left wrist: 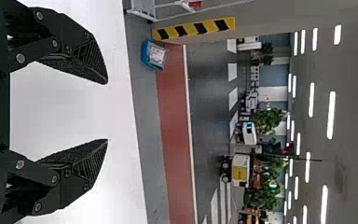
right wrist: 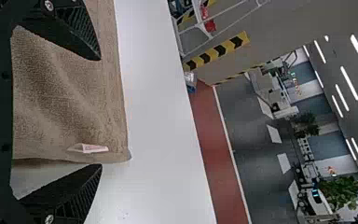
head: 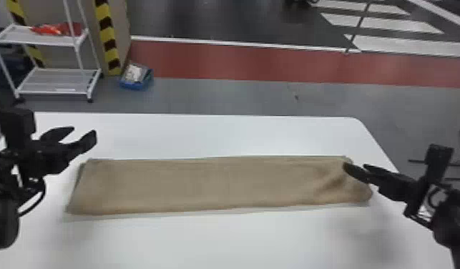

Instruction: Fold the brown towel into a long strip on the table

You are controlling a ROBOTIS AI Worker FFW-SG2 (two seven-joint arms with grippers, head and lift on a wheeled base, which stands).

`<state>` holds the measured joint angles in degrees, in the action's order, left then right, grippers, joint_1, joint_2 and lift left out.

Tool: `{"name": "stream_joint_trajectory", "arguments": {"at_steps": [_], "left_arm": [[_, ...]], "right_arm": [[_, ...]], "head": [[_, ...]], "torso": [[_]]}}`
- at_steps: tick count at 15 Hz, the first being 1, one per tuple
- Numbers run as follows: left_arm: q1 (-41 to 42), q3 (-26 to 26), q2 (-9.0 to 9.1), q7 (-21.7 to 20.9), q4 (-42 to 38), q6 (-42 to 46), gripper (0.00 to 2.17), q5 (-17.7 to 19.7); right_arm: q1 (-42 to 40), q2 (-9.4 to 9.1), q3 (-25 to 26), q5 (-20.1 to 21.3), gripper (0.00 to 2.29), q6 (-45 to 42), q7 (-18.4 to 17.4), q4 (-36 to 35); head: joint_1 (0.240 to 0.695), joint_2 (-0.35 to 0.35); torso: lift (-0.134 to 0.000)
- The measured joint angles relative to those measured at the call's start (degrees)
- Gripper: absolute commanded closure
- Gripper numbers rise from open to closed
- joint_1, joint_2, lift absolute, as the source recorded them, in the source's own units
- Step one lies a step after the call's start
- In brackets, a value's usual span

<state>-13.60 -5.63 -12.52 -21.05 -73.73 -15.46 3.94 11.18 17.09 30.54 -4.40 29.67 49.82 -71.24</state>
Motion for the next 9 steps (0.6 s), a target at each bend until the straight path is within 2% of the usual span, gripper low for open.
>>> {"name": "stream_joint_trajectory", "arguments": {"at_steps": [3, 9], "left_arm": [[-0.04, 0.05, -1.31, -3.19, 0.18, -6.18, 0.52, -1.38], [1.44, 0.0, -1.54, -8.11, -2.24, -10.04, 0.52, -2.46]], "right_arm": [[0.73, -0.04, -1.28, 0.1, 0.07, -0.64, -0.17, 0.39], [1.0, -0.04, -1.09, 0.27, 0.07, -0.54, -0.17, 0.51]], "head": [[0.695, -0.118], [0.695, -0.132]], "torso": [[-0.111], [-0.111]]}}
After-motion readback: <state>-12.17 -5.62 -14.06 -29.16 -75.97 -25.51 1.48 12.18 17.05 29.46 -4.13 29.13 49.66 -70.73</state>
